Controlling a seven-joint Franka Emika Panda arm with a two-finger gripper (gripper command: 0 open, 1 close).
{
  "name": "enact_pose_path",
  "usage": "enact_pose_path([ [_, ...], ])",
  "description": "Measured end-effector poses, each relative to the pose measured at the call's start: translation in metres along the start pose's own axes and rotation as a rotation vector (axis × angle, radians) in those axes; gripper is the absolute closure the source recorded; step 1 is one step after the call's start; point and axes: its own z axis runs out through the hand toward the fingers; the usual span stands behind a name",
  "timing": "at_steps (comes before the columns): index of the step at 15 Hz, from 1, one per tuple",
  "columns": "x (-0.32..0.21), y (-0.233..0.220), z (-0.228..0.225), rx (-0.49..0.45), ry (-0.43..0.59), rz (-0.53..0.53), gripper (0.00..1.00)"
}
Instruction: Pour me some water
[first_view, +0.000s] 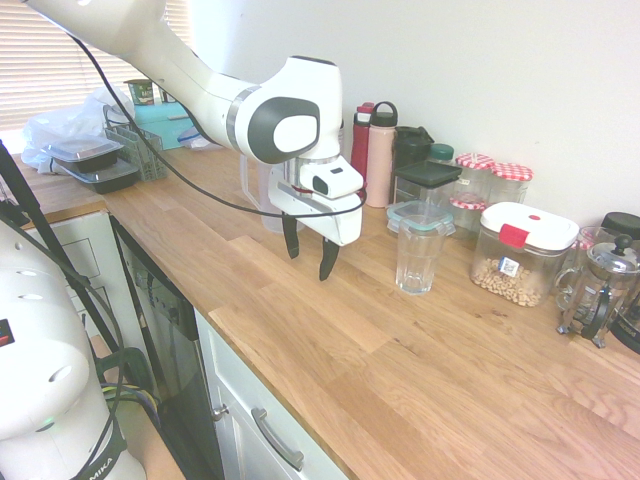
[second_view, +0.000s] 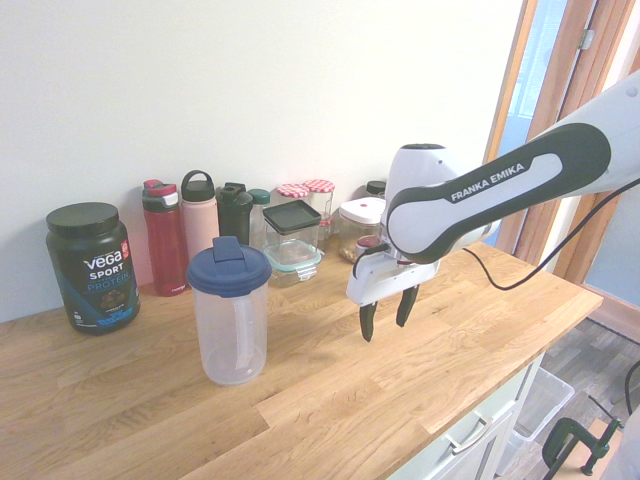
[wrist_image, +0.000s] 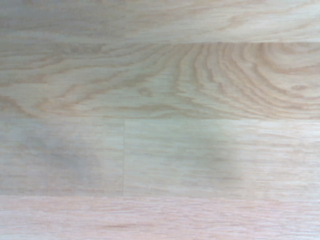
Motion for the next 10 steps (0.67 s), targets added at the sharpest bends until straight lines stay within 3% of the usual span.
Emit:
enact_pose_path([
  [5, -0.021, -0.009, -0.009, -0.019, 0.041, 0.086, 0.00],
  [10, -0.143, -0.034, -0.063, 0.033, 0.182, 0.132, 0.00],
])
